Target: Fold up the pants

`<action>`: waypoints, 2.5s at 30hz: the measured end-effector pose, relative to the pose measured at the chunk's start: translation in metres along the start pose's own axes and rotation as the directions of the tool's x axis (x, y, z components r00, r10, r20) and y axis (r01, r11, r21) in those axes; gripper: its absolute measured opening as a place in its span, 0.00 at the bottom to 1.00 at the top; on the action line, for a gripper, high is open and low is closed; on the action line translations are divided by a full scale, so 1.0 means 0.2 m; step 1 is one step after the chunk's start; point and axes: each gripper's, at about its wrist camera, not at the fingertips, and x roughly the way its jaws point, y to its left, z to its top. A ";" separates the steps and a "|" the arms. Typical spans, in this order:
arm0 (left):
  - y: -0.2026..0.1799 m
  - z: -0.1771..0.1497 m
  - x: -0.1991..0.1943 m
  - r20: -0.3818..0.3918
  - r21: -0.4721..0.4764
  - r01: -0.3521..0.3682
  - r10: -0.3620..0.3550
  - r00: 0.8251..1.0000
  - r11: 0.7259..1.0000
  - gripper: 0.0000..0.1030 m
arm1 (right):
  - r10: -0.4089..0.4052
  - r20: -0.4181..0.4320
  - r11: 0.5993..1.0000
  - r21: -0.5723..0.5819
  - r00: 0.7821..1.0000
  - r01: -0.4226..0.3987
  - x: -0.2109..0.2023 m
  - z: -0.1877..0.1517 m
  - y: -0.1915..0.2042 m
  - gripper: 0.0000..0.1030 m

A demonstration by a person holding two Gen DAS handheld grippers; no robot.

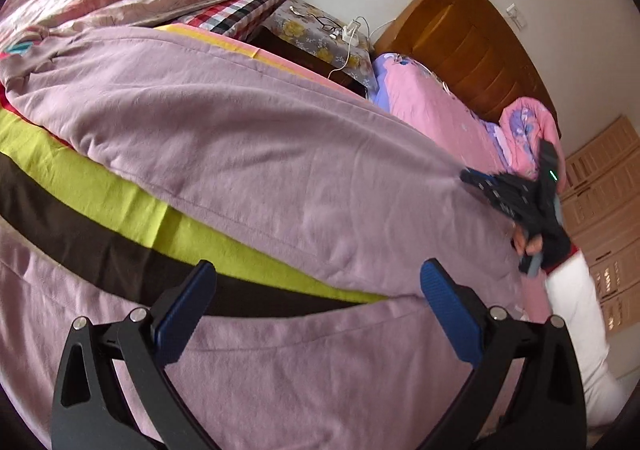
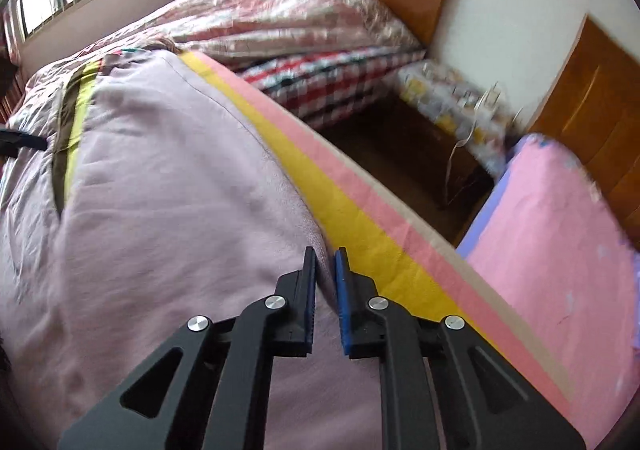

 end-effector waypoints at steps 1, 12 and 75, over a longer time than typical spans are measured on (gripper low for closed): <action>0.01 0.03 0.01 -0.006 -0.029 0.018 -0.018 1.000 0.999 0.99 | -0.017 0.026 1.000 -0.013 1.000 0.018 -0.08 -0.01 0.07 0.12; 0.06 -0.09 -0.03 -0.006 -0.159 0.165 -0.168 0.986 0.973 0.99 | -0.162 0.087 0.966 0.218 0.983 0.140 -0.66 -0.69 1.16 0.12; 0.42 0.04 -0.17 0.143 -0.242 0.067 -0.032 0.989 0.968 0.08 | -0.361 0.161 0.294 0.954 0.919 -0.052 -1.17 -1.32 0.47 0.11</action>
